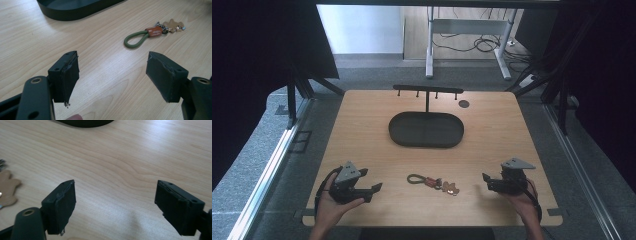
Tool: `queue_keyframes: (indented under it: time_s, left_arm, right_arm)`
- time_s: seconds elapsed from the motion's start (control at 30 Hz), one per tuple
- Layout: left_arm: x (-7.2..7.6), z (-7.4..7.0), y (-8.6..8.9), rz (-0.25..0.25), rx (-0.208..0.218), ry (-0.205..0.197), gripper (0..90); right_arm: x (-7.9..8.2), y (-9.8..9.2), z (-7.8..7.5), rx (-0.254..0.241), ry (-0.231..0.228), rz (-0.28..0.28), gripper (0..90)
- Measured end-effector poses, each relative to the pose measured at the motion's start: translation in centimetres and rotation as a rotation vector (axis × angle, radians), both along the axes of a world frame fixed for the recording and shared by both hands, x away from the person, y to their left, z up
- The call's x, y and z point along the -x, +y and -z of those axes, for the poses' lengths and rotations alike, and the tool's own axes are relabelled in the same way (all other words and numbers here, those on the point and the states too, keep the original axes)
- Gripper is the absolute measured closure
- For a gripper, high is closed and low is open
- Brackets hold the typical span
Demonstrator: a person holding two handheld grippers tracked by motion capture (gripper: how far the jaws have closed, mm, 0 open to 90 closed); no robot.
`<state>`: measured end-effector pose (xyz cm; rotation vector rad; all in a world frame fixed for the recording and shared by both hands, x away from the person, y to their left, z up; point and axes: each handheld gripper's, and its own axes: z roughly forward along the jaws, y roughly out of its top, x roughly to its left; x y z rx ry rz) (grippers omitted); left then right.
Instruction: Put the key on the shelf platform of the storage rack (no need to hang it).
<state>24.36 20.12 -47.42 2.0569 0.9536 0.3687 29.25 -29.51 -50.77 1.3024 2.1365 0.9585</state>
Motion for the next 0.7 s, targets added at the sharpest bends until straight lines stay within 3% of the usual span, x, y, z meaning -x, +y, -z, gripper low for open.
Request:
queue_keyframes:
  time_s: [0.2, 0.47, 0.7]
  left_arm:
    - [-0.10, 0.21, 0.04, 0.005, -0.003, 0.009, 26.7]
    - [-0.12, 0.22, 0.02, 0.005, -0.002, 0.014, 26.6]
    - [-0.07, 0.19, -0.12, 0.011, -0.004, 0.014, 26.6]
  right_arm:
    - [0.09, -0.17, -0.22, -0.033, -0.001, -0.013, 20.1]
    - [-0.03, -0.01, -0.40, -0.006, -0.012, -0.045, 21.0]
    - [-0.12, -0.34, -0.44, -0.029, -0.008, -0.051, 22.2]
